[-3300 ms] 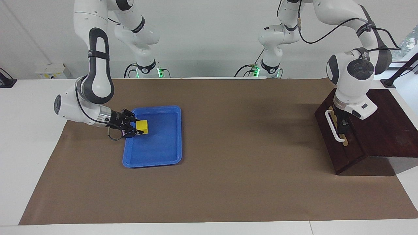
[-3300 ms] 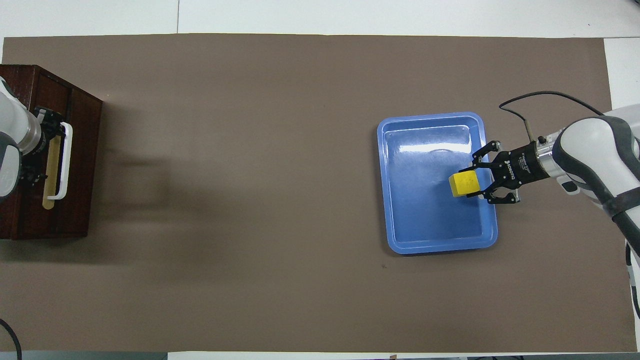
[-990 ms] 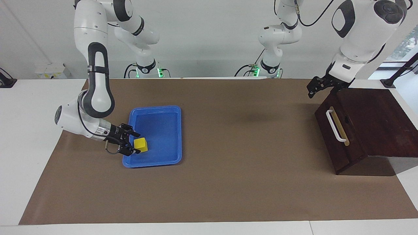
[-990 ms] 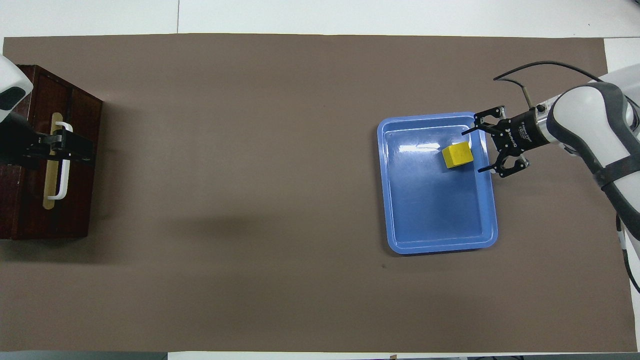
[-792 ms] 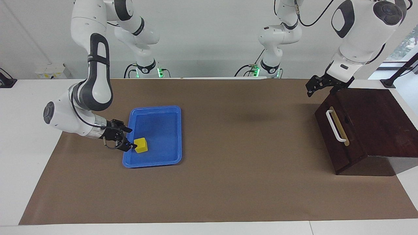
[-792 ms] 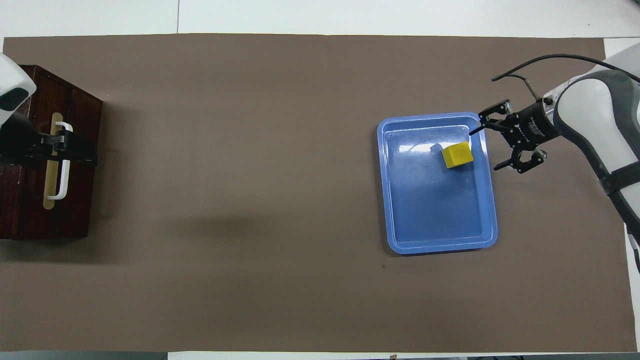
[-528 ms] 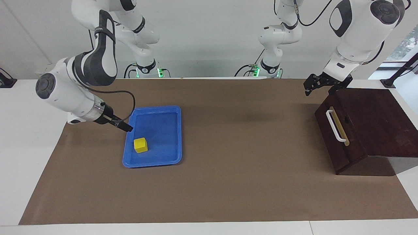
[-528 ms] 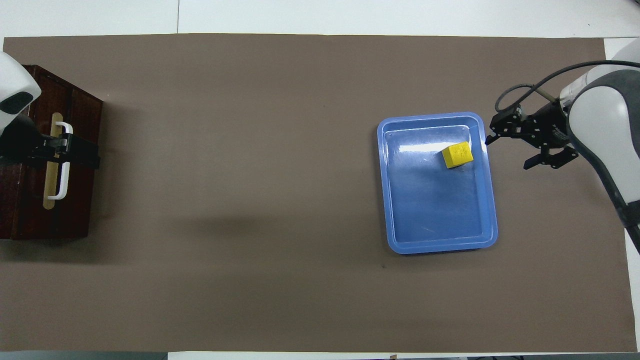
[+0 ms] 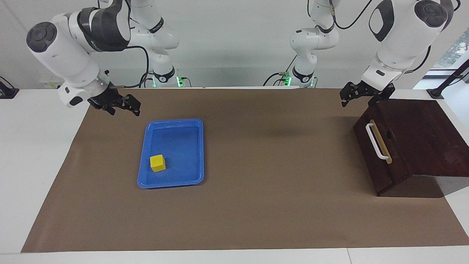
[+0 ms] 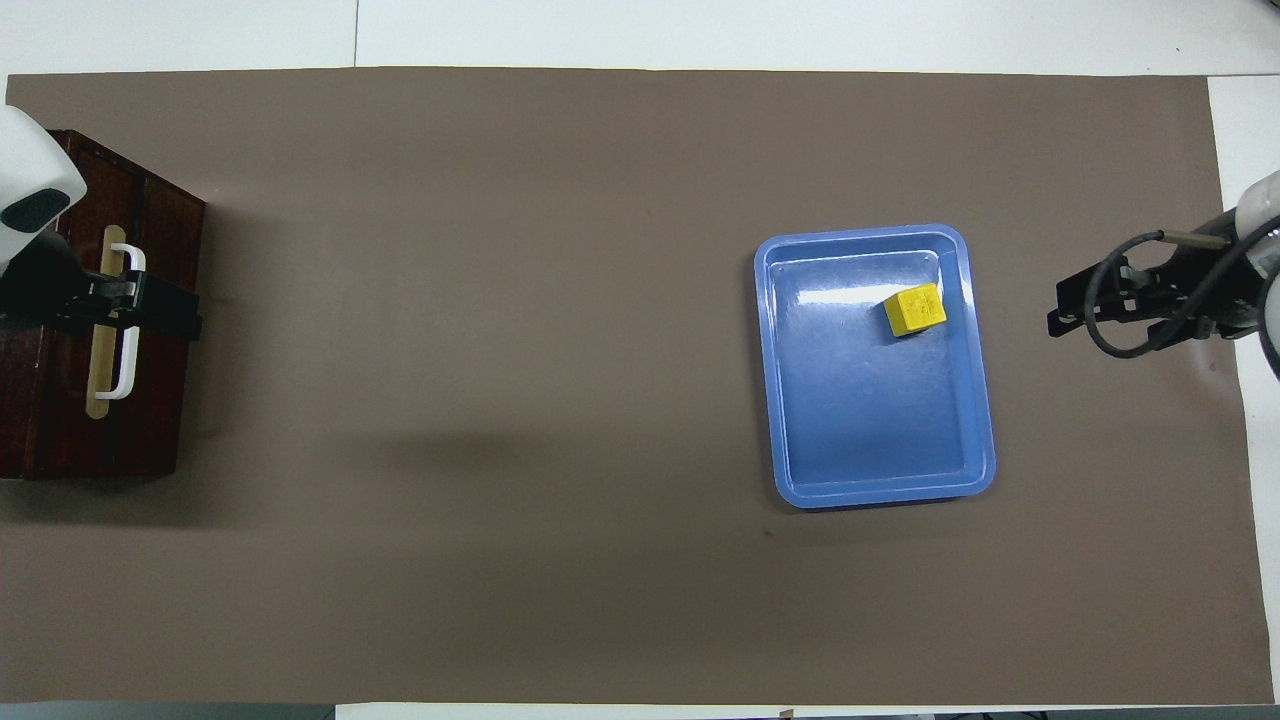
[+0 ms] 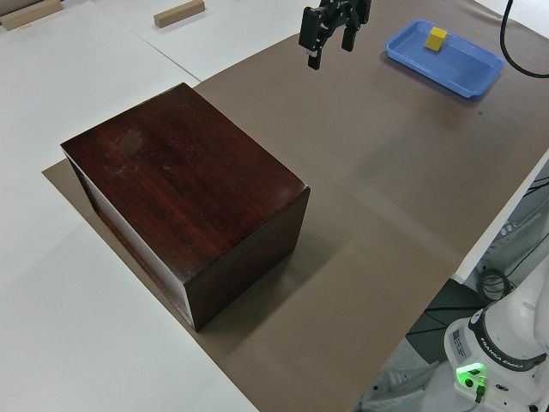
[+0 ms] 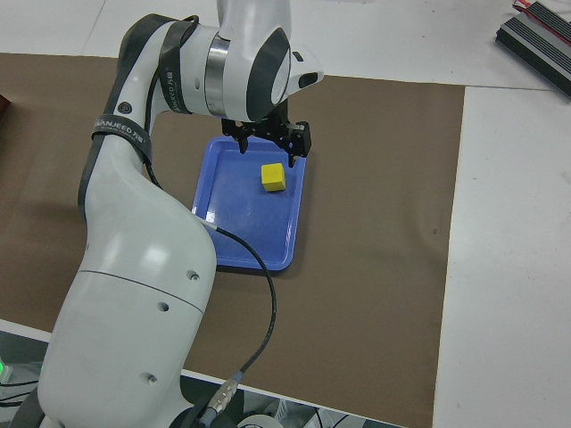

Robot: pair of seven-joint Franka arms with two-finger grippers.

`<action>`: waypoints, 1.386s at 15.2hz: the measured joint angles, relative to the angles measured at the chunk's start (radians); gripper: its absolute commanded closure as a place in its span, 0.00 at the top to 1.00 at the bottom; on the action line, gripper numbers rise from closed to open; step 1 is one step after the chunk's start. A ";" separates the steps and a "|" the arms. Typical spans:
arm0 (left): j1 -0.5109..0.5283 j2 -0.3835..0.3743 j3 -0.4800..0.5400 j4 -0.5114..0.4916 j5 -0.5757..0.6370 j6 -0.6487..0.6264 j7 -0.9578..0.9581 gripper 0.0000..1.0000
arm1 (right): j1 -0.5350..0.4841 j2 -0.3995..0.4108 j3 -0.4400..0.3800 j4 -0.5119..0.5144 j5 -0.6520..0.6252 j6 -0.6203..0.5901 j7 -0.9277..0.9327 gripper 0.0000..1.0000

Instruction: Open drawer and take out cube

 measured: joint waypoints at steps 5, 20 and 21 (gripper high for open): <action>0.000 0.000 0.000 0.000 0.000 0.000 0.001 1.00 | 0.042 -0.080 0.016 -0.007 -0.088 -0.061 -0.065 1.00; 0.000 0.000 0.004 0.000 0.000 0.000 0.005 1.00 | 0.029 -0.087 0.031 -0.045 -0.093 -0.042 -0.065 1.00; 0.000 0.000 0.004 0.000 0.000 0.000 0.006 1.00 | 0.029 -0.087 0.031 -0.043 -0.093 -0.042 -0.065 1.00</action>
